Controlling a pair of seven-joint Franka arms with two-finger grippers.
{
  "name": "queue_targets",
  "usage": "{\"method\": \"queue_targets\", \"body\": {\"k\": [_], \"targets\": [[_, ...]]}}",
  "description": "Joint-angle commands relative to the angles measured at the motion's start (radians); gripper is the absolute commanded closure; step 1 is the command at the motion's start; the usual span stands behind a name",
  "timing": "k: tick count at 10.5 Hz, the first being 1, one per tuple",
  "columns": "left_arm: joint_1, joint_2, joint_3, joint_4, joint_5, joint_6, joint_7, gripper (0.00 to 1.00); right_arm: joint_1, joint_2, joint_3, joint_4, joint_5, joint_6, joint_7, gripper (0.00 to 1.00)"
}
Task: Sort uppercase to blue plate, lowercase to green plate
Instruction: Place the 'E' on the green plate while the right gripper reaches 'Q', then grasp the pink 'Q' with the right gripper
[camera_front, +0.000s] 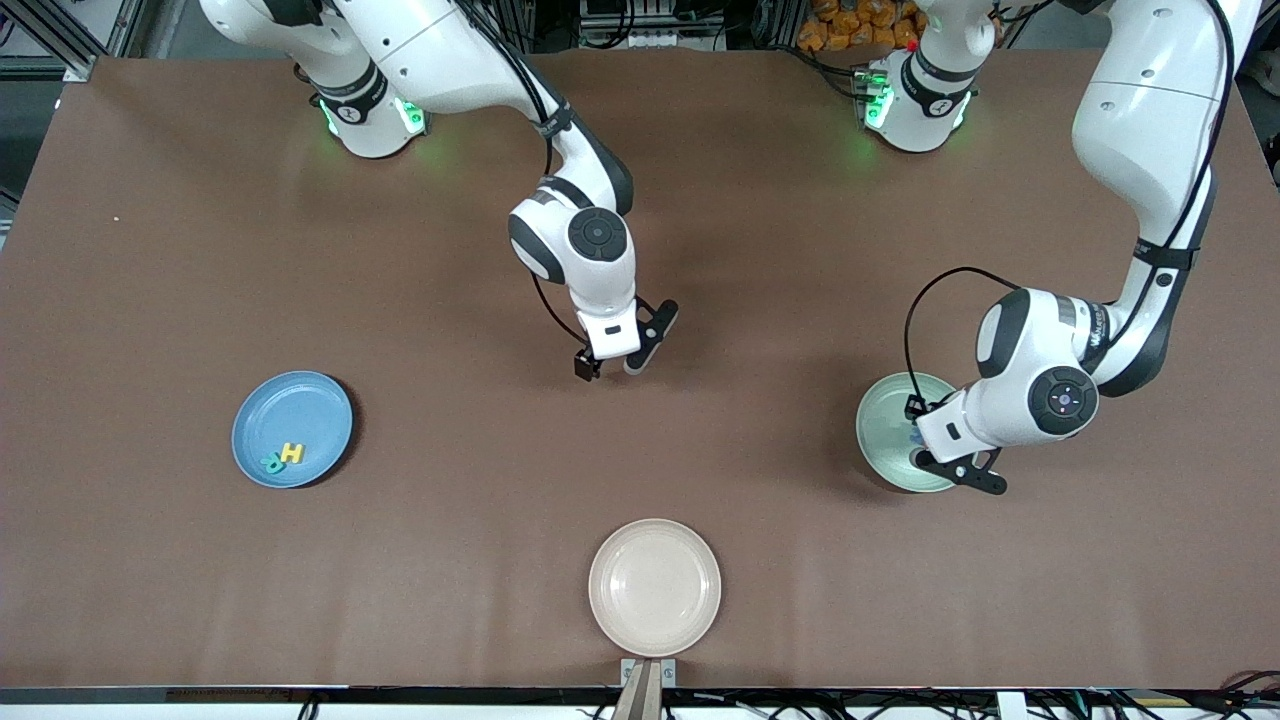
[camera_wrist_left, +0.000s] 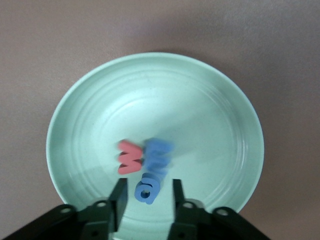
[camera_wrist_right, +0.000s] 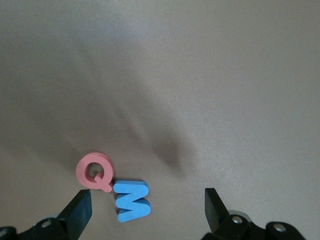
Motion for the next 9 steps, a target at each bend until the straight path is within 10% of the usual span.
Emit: {"method": "queue_targets", "body": {"k": [1,9], "targets": [[-0.026,-0.034,0.012,0.014,-0.018,-0.029,-0.032,0.00,-0.001,0.008,-0.002,0.020,-0.012,-0.001,-0.106,0.00],[-0.038,-0.325,-0.046,0.082,-0.086,-0.340,-0.138,0.00,0.046,0.091,0.017,0.020,-0.009,0.111,-0.102,0.00]]}}
